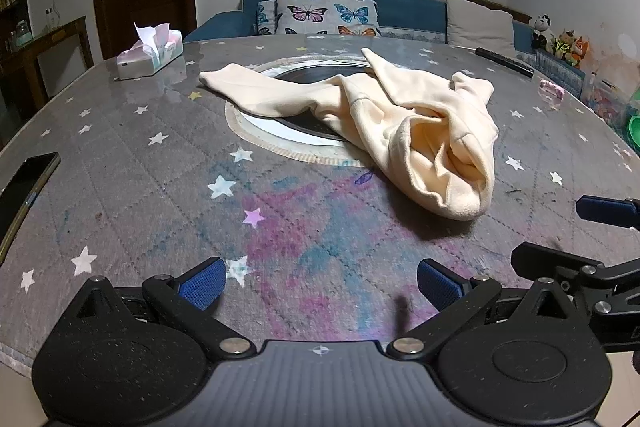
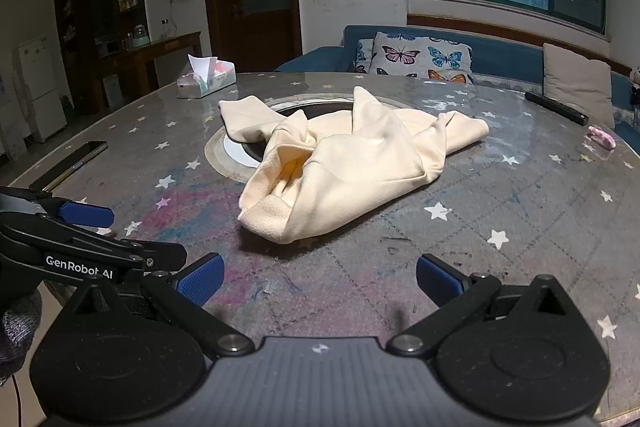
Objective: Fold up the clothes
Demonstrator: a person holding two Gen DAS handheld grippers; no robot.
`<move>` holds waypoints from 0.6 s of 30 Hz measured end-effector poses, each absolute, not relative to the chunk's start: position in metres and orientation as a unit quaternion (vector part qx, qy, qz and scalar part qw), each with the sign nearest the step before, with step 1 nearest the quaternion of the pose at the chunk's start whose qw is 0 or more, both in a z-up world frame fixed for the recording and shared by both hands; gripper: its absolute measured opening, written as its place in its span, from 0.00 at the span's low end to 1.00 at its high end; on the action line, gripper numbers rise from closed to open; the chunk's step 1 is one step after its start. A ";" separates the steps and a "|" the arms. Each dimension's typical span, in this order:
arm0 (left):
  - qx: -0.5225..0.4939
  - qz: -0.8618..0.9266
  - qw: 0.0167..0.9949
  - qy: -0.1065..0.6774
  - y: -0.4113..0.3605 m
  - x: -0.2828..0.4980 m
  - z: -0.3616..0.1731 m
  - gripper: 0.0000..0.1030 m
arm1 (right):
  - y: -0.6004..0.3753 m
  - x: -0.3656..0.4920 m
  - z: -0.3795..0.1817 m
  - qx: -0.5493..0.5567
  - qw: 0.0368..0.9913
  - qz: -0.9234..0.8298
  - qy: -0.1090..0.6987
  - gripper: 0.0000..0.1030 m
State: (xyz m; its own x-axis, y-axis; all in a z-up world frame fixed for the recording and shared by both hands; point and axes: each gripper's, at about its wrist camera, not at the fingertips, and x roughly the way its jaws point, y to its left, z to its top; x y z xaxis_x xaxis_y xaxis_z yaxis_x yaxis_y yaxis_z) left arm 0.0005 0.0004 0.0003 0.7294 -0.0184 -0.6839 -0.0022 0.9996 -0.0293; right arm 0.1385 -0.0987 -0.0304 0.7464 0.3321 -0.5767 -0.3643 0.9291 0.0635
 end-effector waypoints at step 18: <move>-0.013 -0.010 0.927 0.376 -0.002 0.003 -0.005 1.00 | -0.095 0.142 -0.030 -0.025 0.932 0.190 0.308 1.00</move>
